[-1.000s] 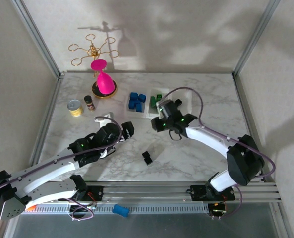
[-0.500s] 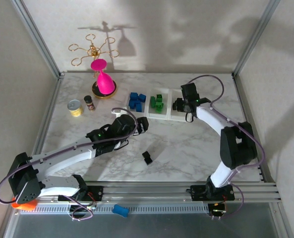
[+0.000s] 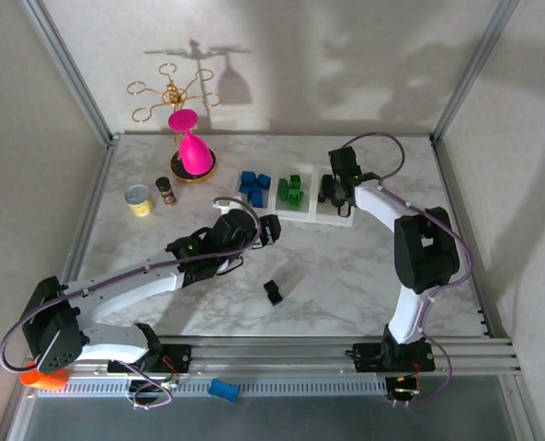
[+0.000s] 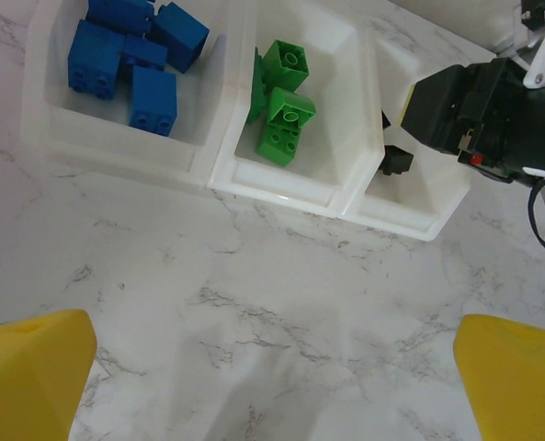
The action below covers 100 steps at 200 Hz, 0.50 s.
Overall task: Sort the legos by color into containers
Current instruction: Place the lego in the container.
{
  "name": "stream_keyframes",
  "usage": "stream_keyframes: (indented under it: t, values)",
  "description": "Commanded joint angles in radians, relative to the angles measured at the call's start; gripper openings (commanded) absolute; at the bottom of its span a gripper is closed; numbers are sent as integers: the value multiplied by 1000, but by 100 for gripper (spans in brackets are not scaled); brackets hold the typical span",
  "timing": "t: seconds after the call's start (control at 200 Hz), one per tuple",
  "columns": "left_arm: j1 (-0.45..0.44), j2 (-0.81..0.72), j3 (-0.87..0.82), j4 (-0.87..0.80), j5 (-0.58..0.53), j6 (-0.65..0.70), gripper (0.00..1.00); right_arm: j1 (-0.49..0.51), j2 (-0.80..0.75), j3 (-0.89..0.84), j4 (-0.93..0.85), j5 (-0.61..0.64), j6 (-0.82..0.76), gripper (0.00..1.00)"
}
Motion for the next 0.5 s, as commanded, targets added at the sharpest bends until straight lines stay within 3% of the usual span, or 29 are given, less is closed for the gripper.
stream_keyframes:
  t: [0.0, 0.19, 0.496]
  values:
    - [-6, -31, 15, 1, -18, 10, 100, 31, -111, -26, -9, -20, -1, 49]
    - [-6, -112, -32, -32, -46, -14, 99, 120, -229, -125, -53, -59, 16, 52]
    - [-6, -279, -143, -142, -101, -82, 100, 361, -359, -268, -118, -88, 45, 61]
